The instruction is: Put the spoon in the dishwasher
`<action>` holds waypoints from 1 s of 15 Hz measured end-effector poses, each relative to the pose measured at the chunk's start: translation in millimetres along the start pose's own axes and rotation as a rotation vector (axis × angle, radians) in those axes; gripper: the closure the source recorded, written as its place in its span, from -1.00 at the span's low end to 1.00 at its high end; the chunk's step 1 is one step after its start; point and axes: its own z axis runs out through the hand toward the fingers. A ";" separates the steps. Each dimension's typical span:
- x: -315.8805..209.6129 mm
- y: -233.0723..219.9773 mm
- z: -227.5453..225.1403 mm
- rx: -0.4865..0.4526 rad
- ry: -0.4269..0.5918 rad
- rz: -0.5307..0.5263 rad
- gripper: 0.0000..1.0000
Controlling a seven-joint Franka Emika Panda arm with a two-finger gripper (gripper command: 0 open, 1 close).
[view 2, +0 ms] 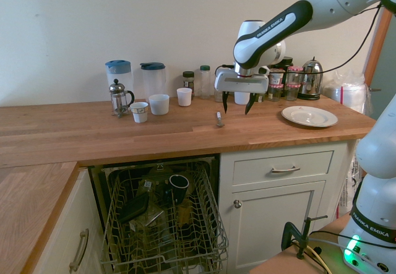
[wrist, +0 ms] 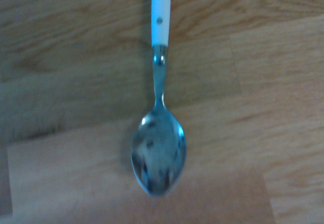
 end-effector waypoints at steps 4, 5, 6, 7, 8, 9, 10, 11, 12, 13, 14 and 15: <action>12.9 -54.1 33.6 0.009 0.076 0.157 -1.00; 20.2 -66.9 43.5 0.008 0.084 0.179 -1.00; 27.1 -78.9 52.7 0.003 0.088 0.189 -1.00; 33.7 -90.1 61.9 -0.007 0.090 0.198 -1.00; 37.8 -99.9 69.1 -0.017 0.089 0.203 -1.00; 40.7 -107.7 74.8 -0.026 0.087 0.204 -1.00; 42.2 -113.3 79.9 -0.036 0.083 0.200 -1.00; 42.7 -117.0 84.0 -0.047 0.076 0.195 -1.00; 43.0 -119.1 87.6 -0.058 0.067 0.188 -1.00; 43.4 -119.9 90.4 -0.069 0.062 0.182 -1.00; 43.9 -120.0 92.2 -0.077 0.058 0.181 -1.00; 44.5 -119.4 93.7 -0.084 0.054 0.181 -1.00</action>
